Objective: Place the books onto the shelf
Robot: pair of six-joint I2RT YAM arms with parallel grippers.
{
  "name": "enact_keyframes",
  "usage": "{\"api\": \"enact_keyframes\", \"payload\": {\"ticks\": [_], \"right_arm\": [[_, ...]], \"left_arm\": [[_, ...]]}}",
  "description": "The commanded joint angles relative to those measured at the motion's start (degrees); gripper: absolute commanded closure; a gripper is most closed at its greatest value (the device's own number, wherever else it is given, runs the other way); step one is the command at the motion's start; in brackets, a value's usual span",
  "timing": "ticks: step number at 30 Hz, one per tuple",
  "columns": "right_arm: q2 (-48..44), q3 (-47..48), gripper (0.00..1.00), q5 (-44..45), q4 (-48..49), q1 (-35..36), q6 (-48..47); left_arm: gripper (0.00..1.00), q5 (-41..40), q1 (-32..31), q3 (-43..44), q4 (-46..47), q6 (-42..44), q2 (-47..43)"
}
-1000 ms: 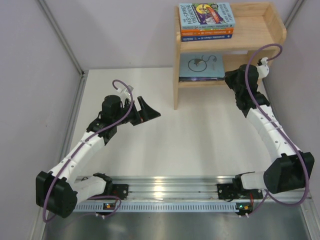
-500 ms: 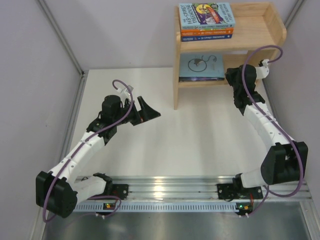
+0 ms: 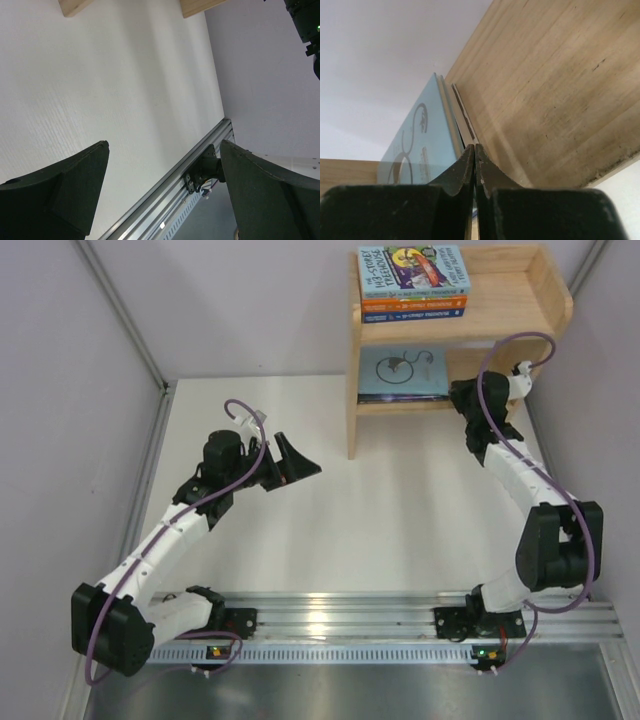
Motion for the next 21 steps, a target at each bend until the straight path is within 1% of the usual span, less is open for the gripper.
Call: {"api": "enact_keyframes", "payload": {"ticks": [1, 8, 21], "right_arm": [[1.4, 3.4, 1.00, -3.3, 4.1, -1.0, -2.6], [4.4, 4.9, 1.00, -8.7, 6.9, -1.7, -6.1], [6.9, 7.0, 1.00, -12.4, 6.3, -2.6, -10.2]], "left_arm": [[0.03, 0.4, -0.1, -0.1, 1.7, 0.2, -1.5], [0.03, 0.5, -0.1, -0.6, 2.4, -0.3, -1.2], [0.03, 0.5, -0.2, -0.1, 2.8, -0.5, -0.4]]}}
